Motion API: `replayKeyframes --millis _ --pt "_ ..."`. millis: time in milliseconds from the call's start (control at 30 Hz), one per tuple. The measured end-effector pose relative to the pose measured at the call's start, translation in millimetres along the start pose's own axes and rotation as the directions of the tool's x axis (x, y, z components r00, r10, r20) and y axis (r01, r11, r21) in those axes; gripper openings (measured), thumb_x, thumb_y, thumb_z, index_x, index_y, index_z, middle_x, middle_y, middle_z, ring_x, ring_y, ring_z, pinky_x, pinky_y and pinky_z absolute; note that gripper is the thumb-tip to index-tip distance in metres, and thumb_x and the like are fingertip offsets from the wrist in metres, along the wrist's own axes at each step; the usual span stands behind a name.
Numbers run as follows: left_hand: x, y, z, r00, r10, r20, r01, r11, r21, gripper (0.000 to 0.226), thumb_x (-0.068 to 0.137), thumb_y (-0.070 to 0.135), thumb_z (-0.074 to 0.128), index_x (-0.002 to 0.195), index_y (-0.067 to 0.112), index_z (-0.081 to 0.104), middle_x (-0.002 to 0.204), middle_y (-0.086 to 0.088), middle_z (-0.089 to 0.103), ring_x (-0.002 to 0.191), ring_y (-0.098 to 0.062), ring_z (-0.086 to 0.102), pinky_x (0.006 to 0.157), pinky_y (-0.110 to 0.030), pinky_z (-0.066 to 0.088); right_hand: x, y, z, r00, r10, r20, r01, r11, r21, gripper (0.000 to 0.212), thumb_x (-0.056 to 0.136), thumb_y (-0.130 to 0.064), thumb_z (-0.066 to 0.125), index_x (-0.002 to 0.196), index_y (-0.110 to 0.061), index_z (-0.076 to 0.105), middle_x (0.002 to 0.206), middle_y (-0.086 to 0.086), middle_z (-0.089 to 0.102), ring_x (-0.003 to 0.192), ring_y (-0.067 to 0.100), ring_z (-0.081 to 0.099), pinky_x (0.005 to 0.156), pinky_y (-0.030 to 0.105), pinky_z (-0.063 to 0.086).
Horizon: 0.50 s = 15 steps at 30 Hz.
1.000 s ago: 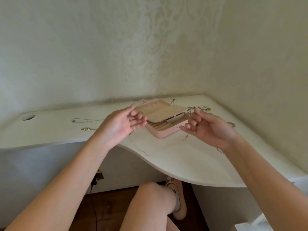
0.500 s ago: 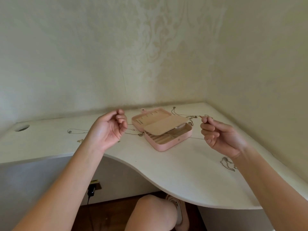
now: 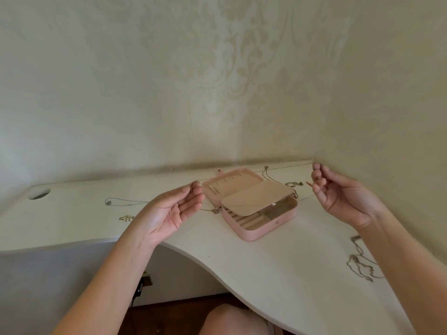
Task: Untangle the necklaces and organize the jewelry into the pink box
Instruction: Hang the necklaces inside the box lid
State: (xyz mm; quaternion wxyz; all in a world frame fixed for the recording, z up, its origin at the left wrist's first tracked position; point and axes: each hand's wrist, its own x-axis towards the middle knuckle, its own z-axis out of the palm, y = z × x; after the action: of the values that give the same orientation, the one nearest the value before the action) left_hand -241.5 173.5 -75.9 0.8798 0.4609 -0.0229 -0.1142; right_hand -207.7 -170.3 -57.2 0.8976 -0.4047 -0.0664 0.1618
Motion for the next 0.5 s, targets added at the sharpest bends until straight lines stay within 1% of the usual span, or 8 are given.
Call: replayKeyframes --millis 133,233,367,400,433,467,500 --pt "5 6 -3 0.999 -0.032 0.02 0.032 0.999 0.0 0.058 0.024 0.019 0.099 0.076 0.006 0.077 0.073 -0.005 0.072 0.066 -0.016 0.071 0.055 -0.025 0.057 8 1 -2 1.0 0.008 -0.012 -0.008 0.999 0.049 0.05 0.029 -0.015 0.098 0.072 -0.011 0.074 0.067 -0.004 0.063 0.052 0.002 0.059 0.055 0.02 0.056" --pt "10 9 -4 0.998 -0.063 0.031 0.062 0.998 0.019 0.053 0.025 0.02 0.099 0.071 0.008 0.075 0.065 -0.004 0.067 0.059 -0.015 0.069 0.052 -0.025 0.057 14 1 -4 1.0 0.015 -0.007 -0.014 0.994 0.11 0.048 0.03 -0.014 0.098 0.071 -0.011 0.073 0.065 -0.005 0.062 0.048 0.001 0.056 0.053 0.019 0.055" --pt "18 11 -5 0.995 -0.076 0.059 0.075 0.997 0.023 0.042 0.037 0.026 0.097 0.06 0.012 0.065 0.059 -0.003 0.059 0.056 -0.017 0.065 0.057 -0.03 0.059 22 4 -2 0.999 0.04 0.005 -0.041 0.986 0.159 0.046 0.032 -0.019 0.097 0.07 -0.009 0.072 0.061 -0.005 0.059 0.042 0.001 0.049 0.048 0.018 0.052" --pt "21 11 -5 0.996 -0.068 0.05 0.068 0.998 0.006 0.037 0.046 0.027 0.094 0.057 0.013 0.061 0.057 -0.002 0.056 0.055 -0.016 0.063 0.059 -0.032 0.059 23 5 0 0.998 0.055 0.01 -0.056 0.987 0.152 0.043 0.036 -0.021 0.096 0.07 -0.009 0.073 0.061 -0.004 0.06 0.042 0.002 0.049 0.047 0.018 0.052" --pt "24 12 -4 0.998 -0.053 0.025 0.053 0.998 -0.015 0.032 0.059 0.028 0.086 0.054 0.015 0.057 0.056 -0.002 0.053 0.054 -0.016 0.061 0.061 -0.033 0.06 25 6 2 0.998 0.061 0.002 -0.061 0.988 0.141 0.035 0.046 -0.024 0.093 0.071 -0.008 0.073 0.06 -0.004 0.06 0.042 0.002 0.05 0.047 0.018 0.052" --pt "27 13 -3 0.999 -0.034 -0.012 0.033 0.999 -0.039 0.031 0.073 0.029 0.073 0.053 0.016 0.053 0.055 -0.001 0.051 0.053 -0.015 0.059 0.063 -0.034 0.06 25 7 6 0.998 0.062 -0.02 -0.059 0.99 0.13 0.025 0.063 -0.03 0.083 0.07 -0.008 0.074 0.059 -0.004 0.06 0.041 0.003 0.05 0.046 0.018 0.052" --pt "30 14 -3 0.999 -0.016 -0.042 0.014 0.998 -0.063 0.034 0.081 0.032 0.059 0.052 0.017 0.051 0.055 0.0 0.049 0.053 -0.015 0.058 0.064 -0.035 0.059 26 7 8 0.997 0.058 -0.041 -0.053 0.99 0.129 0.03 0.078 -0.035 0.067 0.069 -0.007 0.074 0.058 -0.004 0.06 0.04 0.003 0.049 0.045 0.018 0.052"
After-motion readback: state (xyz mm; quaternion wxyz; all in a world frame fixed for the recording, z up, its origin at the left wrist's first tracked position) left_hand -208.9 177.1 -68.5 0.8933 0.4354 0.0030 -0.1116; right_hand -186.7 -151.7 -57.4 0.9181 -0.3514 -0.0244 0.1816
